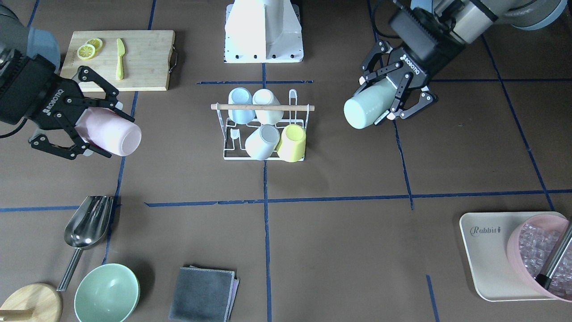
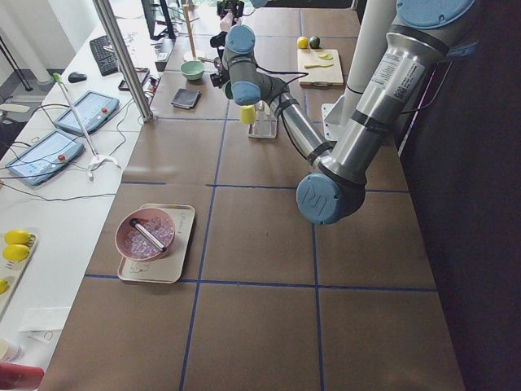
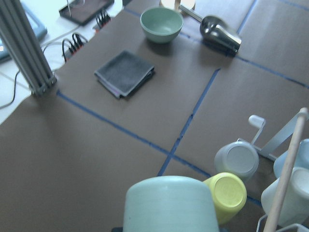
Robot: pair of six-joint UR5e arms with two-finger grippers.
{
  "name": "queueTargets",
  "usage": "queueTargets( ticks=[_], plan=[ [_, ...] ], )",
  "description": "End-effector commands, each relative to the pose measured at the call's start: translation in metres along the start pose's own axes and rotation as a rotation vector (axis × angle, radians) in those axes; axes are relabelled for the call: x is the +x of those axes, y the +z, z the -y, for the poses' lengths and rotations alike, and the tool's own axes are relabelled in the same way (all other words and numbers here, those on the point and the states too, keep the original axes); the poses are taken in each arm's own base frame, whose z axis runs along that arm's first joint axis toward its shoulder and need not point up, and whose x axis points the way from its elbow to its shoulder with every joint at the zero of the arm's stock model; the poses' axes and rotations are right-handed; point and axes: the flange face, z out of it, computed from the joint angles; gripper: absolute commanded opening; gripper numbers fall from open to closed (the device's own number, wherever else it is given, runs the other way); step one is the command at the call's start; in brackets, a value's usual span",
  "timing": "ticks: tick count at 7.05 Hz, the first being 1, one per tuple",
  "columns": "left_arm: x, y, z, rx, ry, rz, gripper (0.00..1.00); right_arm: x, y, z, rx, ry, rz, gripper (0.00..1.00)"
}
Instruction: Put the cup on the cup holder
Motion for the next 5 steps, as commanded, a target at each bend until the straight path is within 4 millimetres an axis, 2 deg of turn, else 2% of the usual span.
queueTargets(
  ticks=[1,2,3,4,5],
  plan=[
    [0.067,0.006,-0.007,0.259,0.103,0.049,0.07,-0.058,0.058,-0.010,0.199,0.006,0.014,0.00],
    [0.090,0.017,-0.029,0.329,0.085,0.034,0.07,-0.075,0.083,-0.019,0.294,-0.049,0.029,0.00],
    [0.113,0.023,-0.033,0.435,0.096,0.017,0.07,-0.076,0.103,-0.033,0.383,-0.095,0.054,0.00],
    [0.136,0.031,-0.060,0.500,0.092,-0.013,0.07,-0.076,0.121,-0.048,0.464,-0.140,0.087,0.00],
    [0.154,0.044,-0.072,0.584,0.080,-0.014,0.07,-0.071,0.133,-0.058,0.547,-0.202,0.102,0.00]
  ],
)
